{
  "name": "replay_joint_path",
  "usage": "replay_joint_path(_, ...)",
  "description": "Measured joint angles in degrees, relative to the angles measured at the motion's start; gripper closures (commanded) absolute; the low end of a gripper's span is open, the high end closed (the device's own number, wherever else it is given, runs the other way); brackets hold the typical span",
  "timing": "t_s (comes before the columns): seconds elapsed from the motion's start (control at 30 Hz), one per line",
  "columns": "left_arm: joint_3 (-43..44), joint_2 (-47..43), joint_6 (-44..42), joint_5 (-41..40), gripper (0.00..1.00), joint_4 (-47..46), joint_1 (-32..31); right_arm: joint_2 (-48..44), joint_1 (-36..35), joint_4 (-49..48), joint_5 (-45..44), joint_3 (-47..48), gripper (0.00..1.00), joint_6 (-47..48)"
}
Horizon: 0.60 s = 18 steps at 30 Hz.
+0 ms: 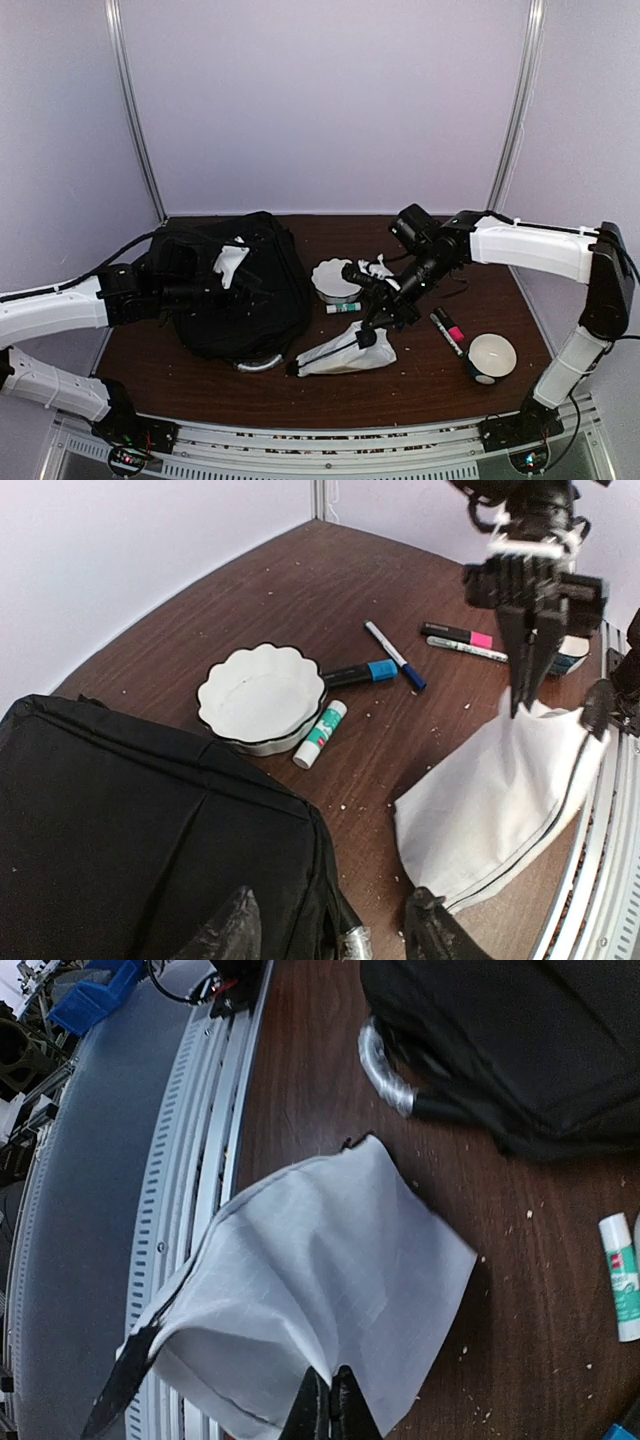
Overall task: Pack the student bag
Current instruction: Place the pencil case at the center of the board.
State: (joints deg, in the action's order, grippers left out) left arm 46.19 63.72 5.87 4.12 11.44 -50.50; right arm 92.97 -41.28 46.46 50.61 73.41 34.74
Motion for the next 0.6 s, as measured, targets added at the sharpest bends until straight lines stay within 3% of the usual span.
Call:
replay_joint_path(0.13, -0.6, -0.2, 0.0, 1.4, 0.49, -1.0, -0.5, 6.0, 2.7, 0.5, -0.6, -1.5, 0.97, 1.8)
replay_joint_path(0.23, -0.6, 0.5, 0.0, 2.6, 0.49, -2.3, -0.8, 7.0, 5.3, 0.5, -1.1, -1.9, 0.89, 2.6)
replay_joint_path(0.4, 0.7, 7.5, -0.8, 4.2, 0.50, -4.2, -3.1, 6.9, 10.8, 0.2, -1.6, -2.6, 0.73, 1.8)
replay_joint_path(0.6, 3.3, 15.7, -3.1, 4.5, 0.51, -4.0, -6.8, 1.8, 13.6, 0.5, -5.1, -7.0, 0.64, 2.4)
